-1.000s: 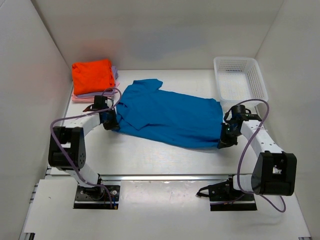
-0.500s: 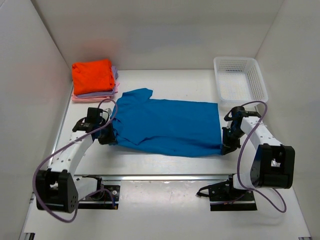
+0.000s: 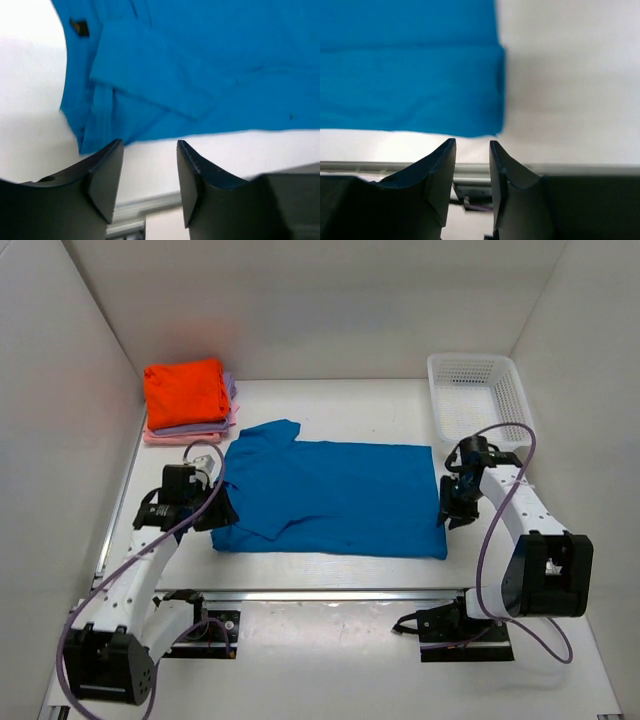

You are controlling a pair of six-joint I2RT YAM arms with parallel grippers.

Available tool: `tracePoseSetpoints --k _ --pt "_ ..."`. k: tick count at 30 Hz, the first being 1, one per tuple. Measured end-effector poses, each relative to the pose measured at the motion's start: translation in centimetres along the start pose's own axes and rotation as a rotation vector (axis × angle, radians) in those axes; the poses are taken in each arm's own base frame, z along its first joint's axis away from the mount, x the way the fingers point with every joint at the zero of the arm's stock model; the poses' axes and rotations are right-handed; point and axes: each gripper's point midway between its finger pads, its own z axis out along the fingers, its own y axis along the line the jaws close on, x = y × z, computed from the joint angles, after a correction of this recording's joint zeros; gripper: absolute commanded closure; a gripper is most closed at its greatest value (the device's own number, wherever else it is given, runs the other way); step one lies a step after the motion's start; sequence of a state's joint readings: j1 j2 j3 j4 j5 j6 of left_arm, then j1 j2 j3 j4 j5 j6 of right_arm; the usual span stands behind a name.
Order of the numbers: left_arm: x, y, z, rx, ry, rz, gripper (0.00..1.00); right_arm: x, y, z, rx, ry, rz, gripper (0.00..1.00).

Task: Fold and stack the t-shirts
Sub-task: Fold the flattened tshirt in 1/3 of the way

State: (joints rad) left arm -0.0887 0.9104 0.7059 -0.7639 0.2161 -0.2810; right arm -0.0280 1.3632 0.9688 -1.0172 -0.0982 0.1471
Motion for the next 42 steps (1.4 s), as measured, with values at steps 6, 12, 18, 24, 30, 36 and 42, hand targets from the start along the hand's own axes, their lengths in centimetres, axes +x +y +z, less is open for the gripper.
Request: tracePoseSetpoints --k 6,12,18,24,30,36,42 --pt "-2.4 -0.6 5.3 0.012 0.024 -0.027 0.51 -4.7 5.8 1.5 -0.108 -0.122 -0.085 0.78" --pt "-3.8 -0.2 11.3 -0.021 0.096 -0.067 0.53 -7.3 9.3 5.0 -0.197 -0.182 -0.060 0.78" --pt "-2.7 0.2 12.9 -0.054 0.132 -0.051 0.52 -7.4 9.3 8.5 -0.203 -0.154 -0.018 0.77" --pt "0.6 1.4 11.2 -0.052 0.120 -0.065 0.52 -6.6 9.5 8.4 -0.246 -0.194 -0.008 0.76" --pt "3.6 2.2 8.5 -0.057 0.101 -0.079 0.53 -3.3 9.8 8.1 -0.298 -0.200 -0.007 0.75" --pt "2.8 2.6 7.2 -0.068 0.060 -0.102 0.45 -1.1 9.4 7.5 -0.313 -0.177 0.009 0.71" --pt "-2.6 1.5 6.3 -0.050 -0.024 -0.100 0.35 -2.0 9.3 6.4 -0.291 -0.206 -0.024 0.53"
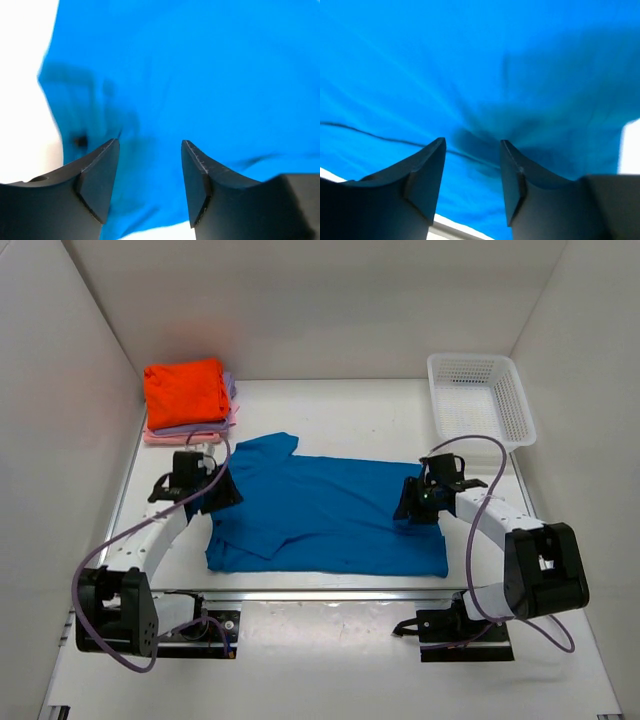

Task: Fold and stack the t-shirts
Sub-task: Fold the flattened tshirt in 1/3 of the way, then grap the side of the flattened tshirt furthest away from the robot with both arms

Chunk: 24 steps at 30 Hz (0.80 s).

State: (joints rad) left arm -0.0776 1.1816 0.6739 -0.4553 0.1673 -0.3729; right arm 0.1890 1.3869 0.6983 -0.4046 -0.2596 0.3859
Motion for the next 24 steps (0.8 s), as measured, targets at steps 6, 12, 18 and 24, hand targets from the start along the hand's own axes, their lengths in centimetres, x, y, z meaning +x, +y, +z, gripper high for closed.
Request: tracePoseSetpoints --k 6,12,18,24 --pt "-10.2 -3.4 -0.2 0.074 -0.222 0.083 0.31 -7.1 1.9 -2.3 -0.015 -0.199 -0.079 0.52" --pt "-15.9 -3.7 5.3 0.073 -0.255 0.152 0.29 -11.7 3.0 -3.8 -0.007 -0.356 -0.130 0.52" --pt "-15.5 -1.8 11.8 0.031 -0.159 0.163 0.29 -12.9 1.9 -3.0 0.057 -0.383 -0.127 0.48" --pt "-17.1 -1.5 15.0 0.020 -0.147 0.173 0.29 -13.2 0.9 -1.1 0.107 -0.359 -0.123 0.46"
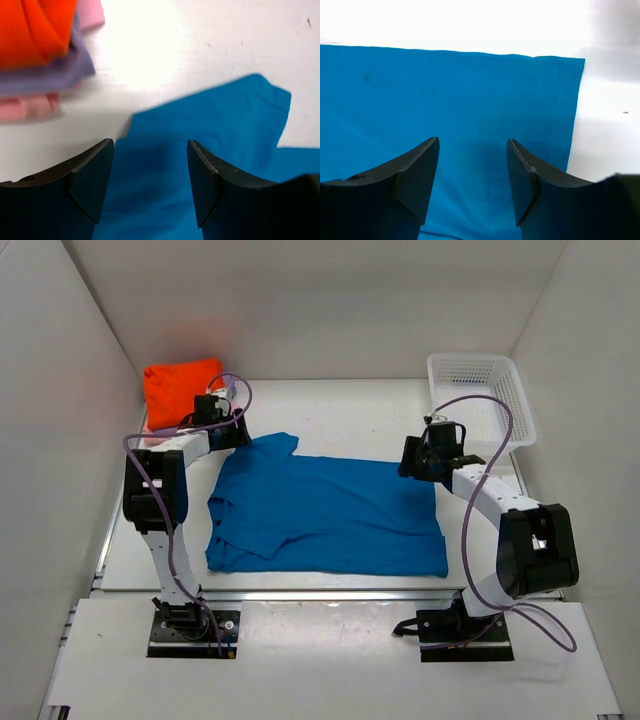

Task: Fold and stack the t-shirts
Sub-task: Grap the side of the flattened tshirt furthest away from the robot with both arms

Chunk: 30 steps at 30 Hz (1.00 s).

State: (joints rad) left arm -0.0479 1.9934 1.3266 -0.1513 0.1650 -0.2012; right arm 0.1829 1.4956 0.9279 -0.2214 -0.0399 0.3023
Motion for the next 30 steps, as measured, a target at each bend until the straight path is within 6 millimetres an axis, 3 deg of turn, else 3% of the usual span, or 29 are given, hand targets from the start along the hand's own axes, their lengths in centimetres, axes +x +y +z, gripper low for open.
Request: tracePoseSetpoints --k 7,15,20,25,30 --pt "-2.1 -0.7 2.1 0.011 -0.016 0.029 0.28 0.8 -0.5 1.2 0.020 0.028 0.002 0.46" --pt "-0.6 -0.8 2.7 -0.016 0.057 0.032 0.28 -0.3 -1.1 2.2 0.050 0.021 0.012 0.46" --pt "0.0 -0.7 2.5 -0.019 0.079 -0.005 0.54 -1.1 -1.2 2.4 0.056 0.008 0.022 0.45" --pt "0.3 -0.6 2.5 -0.012 0.090 -0.037 1.00 -1.7 -1.7 3.9 0.084 0.021 0.033 0.41" --pt "0.3 -1.1 1.9 0.018 0.086 -0.077 1.00 -0.9 -2.8 5.8 0.193 0.060 0.060 0.34"
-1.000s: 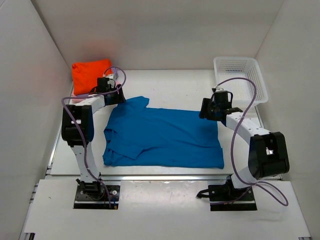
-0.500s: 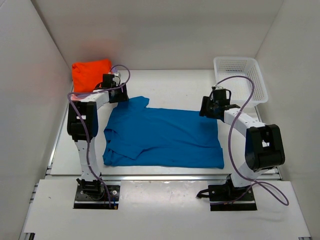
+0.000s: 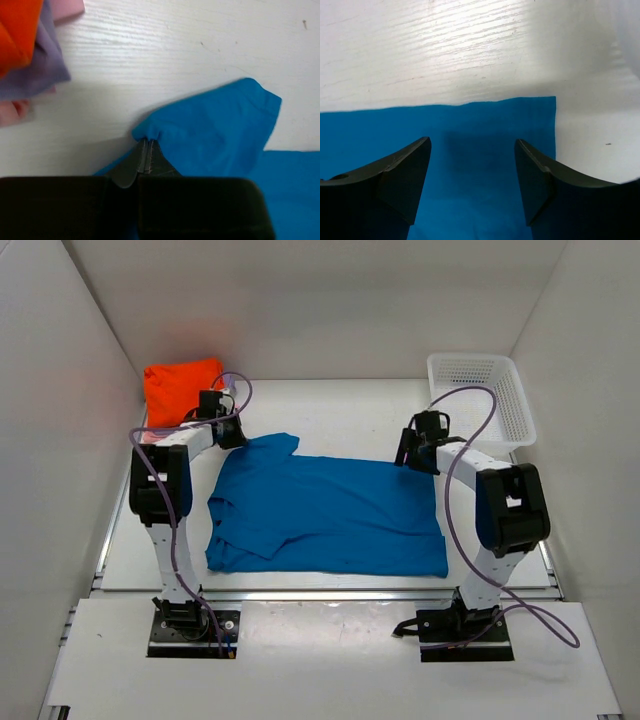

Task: Fold and stack the t-shirts
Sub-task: Grap the side of the flattened tshirt furthest away from the robot with both arms

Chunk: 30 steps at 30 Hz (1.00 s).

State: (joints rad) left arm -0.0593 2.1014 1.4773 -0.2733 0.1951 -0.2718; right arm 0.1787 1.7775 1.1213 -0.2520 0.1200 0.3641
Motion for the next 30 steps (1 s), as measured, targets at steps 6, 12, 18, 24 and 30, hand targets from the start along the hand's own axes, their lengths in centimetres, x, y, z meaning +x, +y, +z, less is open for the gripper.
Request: tracePoseSetpoints --k 6,12,18,24,30 --pt "0.2 -1.2 -3.1 0.067 -0.022 -0.036 1.00 0.3 -0.2 1.7 0.092 0.026 0.026 0.33" --pt "-1.5 -2.5 -5.1 0.130 -0.084 -0.044 1.00 0.1 -1.3 3.1 0.159 0.048 0.044 0.44" --pt "-0.4 -2.1 -5.1 0.143 -0.059 -0.069 1.00 -0.1 -1.8 3.2 0.180 0.048 0.054 0.90" --pt "-0.2 -1.8 -5.2 0.151 -0.050 -0.078 1.00 -0.2 -2.0 3.2 0.174 0.049 0.058 0.94" --pt "0.0 -2.0 -6.9 0.153 -0.050 -0.072 1.00 -0.2 -1.8 2.8 0.153 0.049 0.041 0.92"
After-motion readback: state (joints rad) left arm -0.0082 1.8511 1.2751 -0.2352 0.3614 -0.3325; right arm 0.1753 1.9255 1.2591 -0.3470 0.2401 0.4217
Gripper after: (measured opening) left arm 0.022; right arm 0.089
